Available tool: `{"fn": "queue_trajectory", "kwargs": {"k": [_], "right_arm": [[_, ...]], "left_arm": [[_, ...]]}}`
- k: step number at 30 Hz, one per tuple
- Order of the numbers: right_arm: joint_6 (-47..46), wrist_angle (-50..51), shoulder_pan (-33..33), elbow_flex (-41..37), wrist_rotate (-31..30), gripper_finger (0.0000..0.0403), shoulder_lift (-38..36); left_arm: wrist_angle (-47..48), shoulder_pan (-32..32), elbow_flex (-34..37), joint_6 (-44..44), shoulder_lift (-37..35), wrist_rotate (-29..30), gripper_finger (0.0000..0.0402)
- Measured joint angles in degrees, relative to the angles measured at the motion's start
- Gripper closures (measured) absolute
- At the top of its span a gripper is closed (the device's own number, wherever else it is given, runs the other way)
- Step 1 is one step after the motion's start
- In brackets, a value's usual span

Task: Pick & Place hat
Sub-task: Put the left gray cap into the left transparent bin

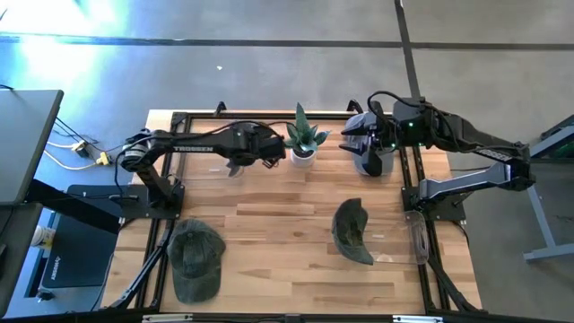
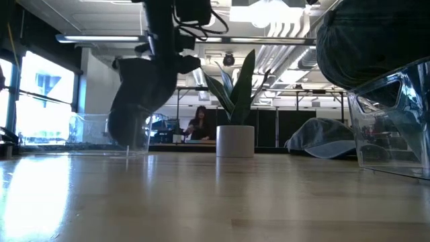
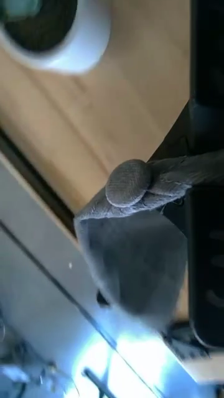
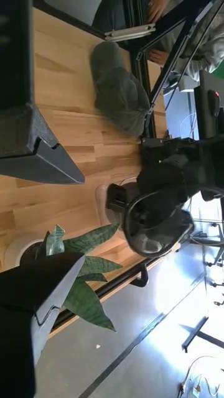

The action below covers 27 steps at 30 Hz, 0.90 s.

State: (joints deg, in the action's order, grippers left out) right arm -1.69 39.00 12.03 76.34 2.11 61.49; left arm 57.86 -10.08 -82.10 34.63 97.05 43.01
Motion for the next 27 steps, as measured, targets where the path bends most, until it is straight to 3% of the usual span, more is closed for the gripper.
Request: {"fn": "queue_trajectory", "kwargs": {"k": [6,16,20,27], "right_arm": [[0.0,0.09,0.0,0.0,0.02,0.0219,0.0],[0.09,0.17,0.0,0.0,0.06,0.0219,0.0],[0.17,0.17,0.0,0.0,0.04,0.0219,0.0],[0.17,0.17,0.0,0.0,0.04,0.0219,0.0]], "left_arm": [[-4.06,-0.03,0.04,-4.99,2.49,-6.93,0.0378],[0.09,-0.03,0.04,-7.33,2.46,-9.47,0.028],[2.57,-0.03,0.04,-6.95,2.46,-11.07,0.026],[-2.15,-0.08,0.0,-5.35,2.05,-15.99,0.0234]]}}
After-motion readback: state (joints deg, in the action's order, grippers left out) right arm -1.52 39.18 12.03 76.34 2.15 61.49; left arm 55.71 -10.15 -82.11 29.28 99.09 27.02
